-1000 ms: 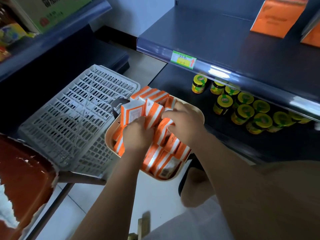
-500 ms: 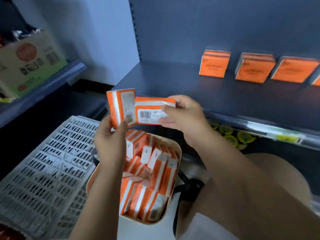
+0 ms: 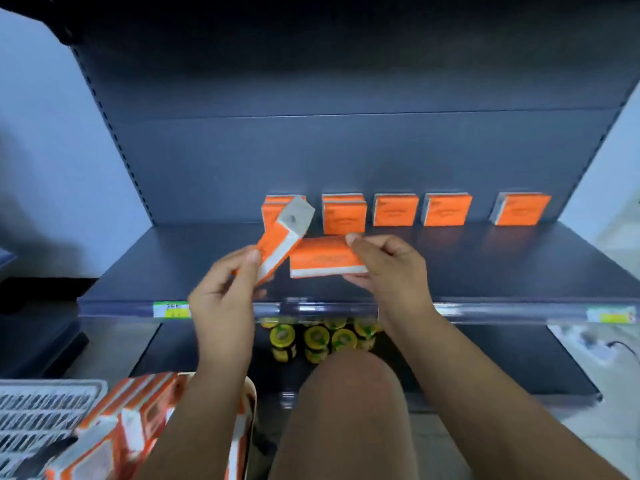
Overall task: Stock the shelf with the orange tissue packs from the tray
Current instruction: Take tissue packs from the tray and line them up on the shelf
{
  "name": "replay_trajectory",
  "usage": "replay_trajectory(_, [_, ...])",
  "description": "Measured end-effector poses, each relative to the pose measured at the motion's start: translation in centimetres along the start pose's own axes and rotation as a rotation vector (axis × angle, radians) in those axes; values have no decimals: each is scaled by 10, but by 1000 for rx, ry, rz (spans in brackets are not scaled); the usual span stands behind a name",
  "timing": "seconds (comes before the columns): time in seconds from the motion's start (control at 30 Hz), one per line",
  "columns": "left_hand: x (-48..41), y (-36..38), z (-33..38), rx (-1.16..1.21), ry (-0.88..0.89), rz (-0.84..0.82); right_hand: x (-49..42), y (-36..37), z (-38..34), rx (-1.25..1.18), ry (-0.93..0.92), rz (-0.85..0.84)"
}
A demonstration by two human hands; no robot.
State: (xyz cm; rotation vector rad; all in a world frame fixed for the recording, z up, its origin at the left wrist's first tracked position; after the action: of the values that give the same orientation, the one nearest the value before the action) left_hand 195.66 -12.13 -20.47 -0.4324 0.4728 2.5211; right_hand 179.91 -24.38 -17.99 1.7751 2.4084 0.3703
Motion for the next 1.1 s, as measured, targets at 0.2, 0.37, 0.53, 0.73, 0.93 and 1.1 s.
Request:
replay_trajectory(0.2, [16,75,1,150,-132,29,-1,-79,-17,25,-143,157])
replay_trajectory(0.37, [46,119,-3,226,-328,21,1,-129,-25,69,-159,243])
replay_trajectory(0.53, [44,144,-4,379,-533,66,-12,-147,-37,-186,-20,155])
replay_trajectory(0.73, [14,161,-1,490,-651,-35,-42,-139,-56,-312,35,48])
replay_trajectory(0.93, [-19,184,-27,685,-967,-26,-101,-149,-43,-407,157,132])
replay_trajectory(1.1, [-29,210,-60,421,-1089,-171,-131,-167,-21,-410,332,344])
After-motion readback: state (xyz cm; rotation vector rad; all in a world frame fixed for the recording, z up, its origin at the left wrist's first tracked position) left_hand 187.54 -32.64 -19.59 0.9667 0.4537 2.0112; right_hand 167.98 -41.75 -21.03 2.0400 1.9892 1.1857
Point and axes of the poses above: each hand's wrist, its own x-axis away from the middle knuckle, its own y-axis out of the palm, z = x × y, the point moved 1 cm from there along -x, towards the middle knuckle, and after that the axes turned 6 degrees about y, right-handed, at the moved point
